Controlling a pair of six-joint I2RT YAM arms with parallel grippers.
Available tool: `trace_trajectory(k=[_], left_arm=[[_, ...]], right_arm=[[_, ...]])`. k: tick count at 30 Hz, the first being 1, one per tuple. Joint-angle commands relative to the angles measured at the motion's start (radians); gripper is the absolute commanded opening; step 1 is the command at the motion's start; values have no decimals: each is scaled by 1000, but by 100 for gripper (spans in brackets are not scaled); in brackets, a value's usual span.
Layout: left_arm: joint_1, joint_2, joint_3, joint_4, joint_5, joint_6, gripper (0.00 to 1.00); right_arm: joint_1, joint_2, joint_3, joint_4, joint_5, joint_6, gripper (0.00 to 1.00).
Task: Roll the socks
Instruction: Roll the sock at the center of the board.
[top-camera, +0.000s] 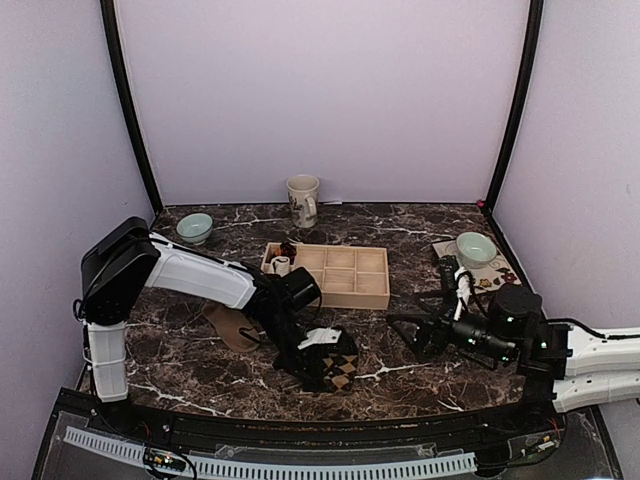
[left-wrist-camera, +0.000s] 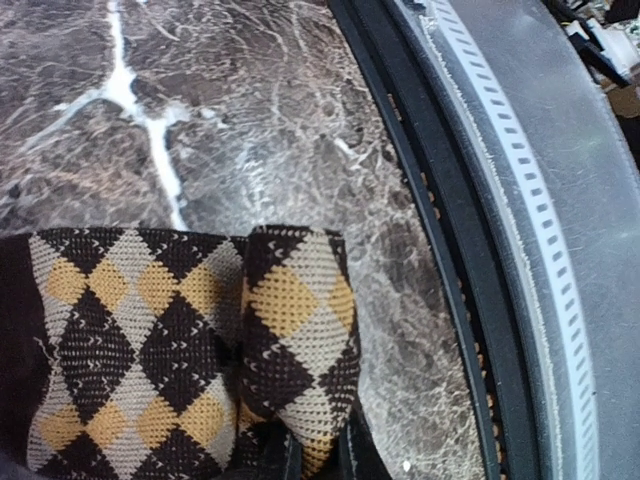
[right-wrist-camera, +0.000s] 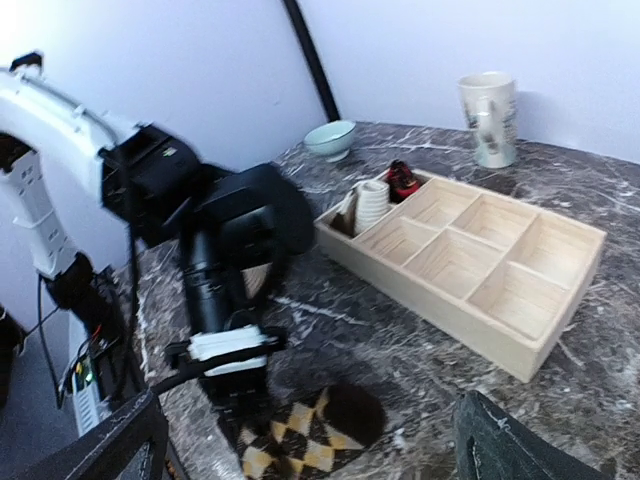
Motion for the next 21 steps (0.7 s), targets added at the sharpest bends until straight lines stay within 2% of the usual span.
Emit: trace_trajectory(k=[1,5,11,17,21], left_arm=[[-16,162,32,-225,-49,49,5],[-14,240,116,-333,-19,95,5],[-6,297,156,-408,-3,138,4],[-1,320,174,-452,1,161,4],[3,335,189,-466,1,164,4]], right_arm=[[159,95,99,-209,-33,-111,99],[327,279,202,-298,57,-192,97],[539,529,308,-350,302,-283,90],[583,657,355,-284,428,-394,89],[575,721,385,-207,429,-485,86]])
